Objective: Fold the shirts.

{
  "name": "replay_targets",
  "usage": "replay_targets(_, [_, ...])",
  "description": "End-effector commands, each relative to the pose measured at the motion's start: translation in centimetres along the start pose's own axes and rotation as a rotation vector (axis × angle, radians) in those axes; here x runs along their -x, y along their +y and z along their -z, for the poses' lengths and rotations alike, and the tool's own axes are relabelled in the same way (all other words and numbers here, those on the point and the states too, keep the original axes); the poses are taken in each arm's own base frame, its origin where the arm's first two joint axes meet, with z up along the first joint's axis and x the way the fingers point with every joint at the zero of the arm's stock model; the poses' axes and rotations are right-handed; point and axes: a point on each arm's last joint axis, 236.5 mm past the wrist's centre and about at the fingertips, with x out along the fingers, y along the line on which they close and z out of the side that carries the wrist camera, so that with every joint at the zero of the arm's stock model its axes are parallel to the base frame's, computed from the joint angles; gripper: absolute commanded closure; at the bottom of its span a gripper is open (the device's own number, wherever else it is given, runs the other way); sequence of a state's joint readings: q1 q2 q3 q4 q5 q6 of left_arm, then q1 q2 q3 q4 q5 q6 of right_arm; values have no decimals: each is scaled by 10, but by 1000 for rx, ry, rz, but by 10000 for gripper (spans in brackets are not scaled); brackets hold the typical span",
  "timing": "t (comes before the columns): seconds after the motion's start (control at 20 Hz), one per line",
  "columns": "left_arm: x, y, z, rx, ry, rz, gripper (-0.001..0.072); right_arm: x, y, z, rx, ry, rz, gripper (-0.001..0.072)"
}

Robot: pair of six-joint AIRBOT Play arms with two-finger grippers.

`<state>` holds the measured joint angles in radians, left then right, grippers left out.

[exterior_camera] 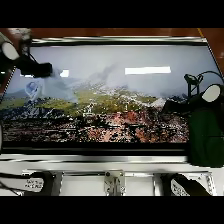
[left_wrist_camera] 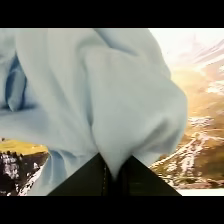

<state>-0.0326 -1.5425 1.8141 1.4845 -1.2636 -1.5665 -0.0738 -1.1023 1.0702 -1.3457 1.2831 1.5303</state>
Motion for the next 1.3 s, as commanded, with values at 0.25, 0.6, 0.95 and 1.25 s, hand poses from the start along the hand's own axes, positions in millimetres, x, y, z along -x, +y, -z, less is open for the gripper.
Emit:
replay_targets(0.25, [227, -177, 16, -235, -366, 319, 672, 138, 33, -52, 134, -281, -4, 35])
replay_targets(0.6, [106, -333, 144, -385, -38, 517, 672, 193, 7, -21, 146, -325, 156, 35])
replay_targets(0.95, [18, -422, 227, -229, 284, 711, -13, 170, -14, -2, 122, -207, 217, 35])
replay_targets(1.25, [7, -224, 175, -228, 422, 390, -2, 80, -43, 10, 127, -101, 253, 36])
